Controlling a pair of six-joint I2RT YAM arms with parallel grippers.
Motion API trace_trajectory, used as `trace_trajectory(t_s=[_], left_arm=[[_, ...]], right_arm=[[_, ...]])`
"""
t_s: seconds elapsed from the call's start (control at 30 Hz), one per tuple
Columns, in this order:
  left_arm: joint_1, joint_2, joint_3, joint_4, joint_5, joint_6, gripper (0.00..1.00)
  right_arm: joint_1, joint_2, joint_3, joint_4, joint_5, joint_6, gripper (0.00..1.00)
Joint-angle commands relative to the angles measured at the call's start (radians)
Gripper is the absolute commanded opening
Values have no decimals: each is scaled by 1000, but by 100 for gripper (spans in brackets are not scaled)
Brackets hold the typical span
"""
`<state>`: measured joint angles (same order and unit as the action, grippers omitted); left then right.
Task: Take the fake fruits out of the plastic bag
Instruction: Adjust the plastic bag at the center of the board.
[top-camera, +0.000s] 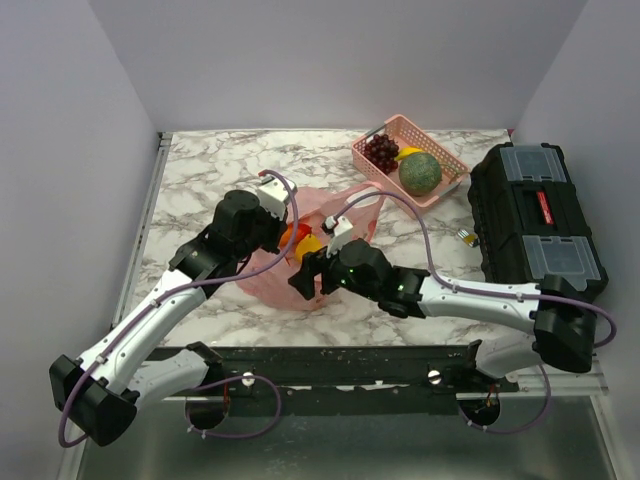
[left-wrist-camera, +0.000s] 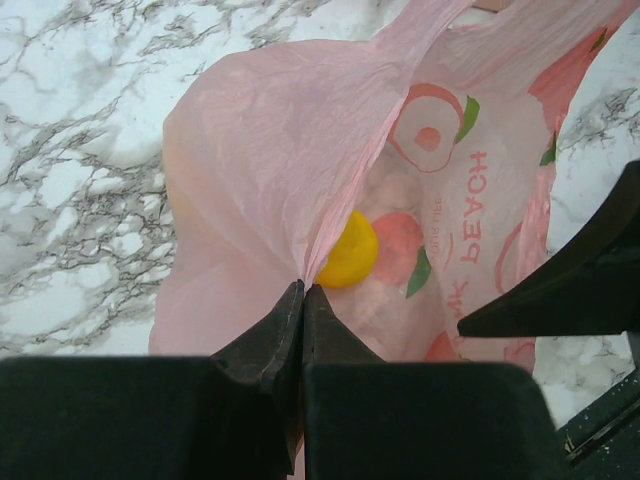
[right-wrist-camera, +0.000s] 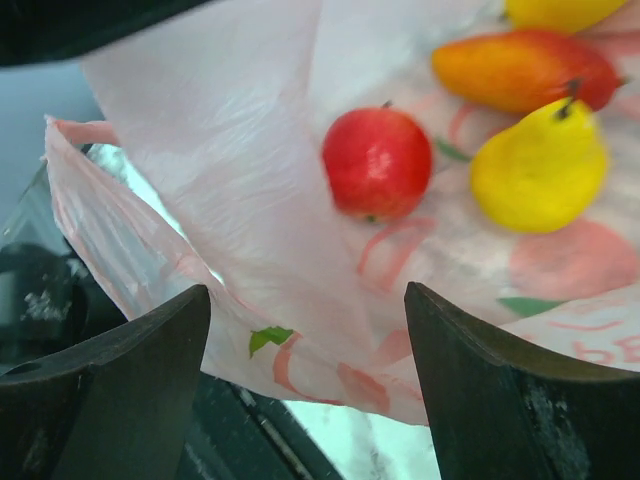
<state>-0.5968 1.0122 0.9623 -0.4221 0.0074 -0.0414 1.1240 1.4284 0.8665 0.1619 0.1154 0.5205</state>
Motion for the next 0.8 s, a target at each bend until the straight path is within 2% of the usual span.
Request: trace_trajectory(t_s=[0.0,0.1,0.3,0.43,0.5,0.57,0.7,0.73,0.77], left_arm=[[1,-22,-7,31,-32,6,0],[0,-22,-8,28,-30,5,0],[1,-32,-9,29,-32,3,0],[0,-36,-11,32,-33,3,0],[0,-34,-11,31,-35,5,0],[0,-32,-11,28,-39,6,0],[0,-19,0,13,-36,-6,0],[2,-13,11,0,-29,-34,7],[4,-11,19,-13,-21,-53,19]], right_arm=[[4,-47,15,-97,258,-66,82],[4,-69,28,-97,293,-100,82],[2,-61,45,-76,456,-136,82],[-6,-31,77,-84,507,-129,74],[-5,-62,65,-43,439,-136,73],[-6,-99,26,31,331,-168,76],[-6,-121,12,37,215,-188,79],[-5,-115,8,35,193,-189,80],[-5,-106,8,27,159,-192,80]])
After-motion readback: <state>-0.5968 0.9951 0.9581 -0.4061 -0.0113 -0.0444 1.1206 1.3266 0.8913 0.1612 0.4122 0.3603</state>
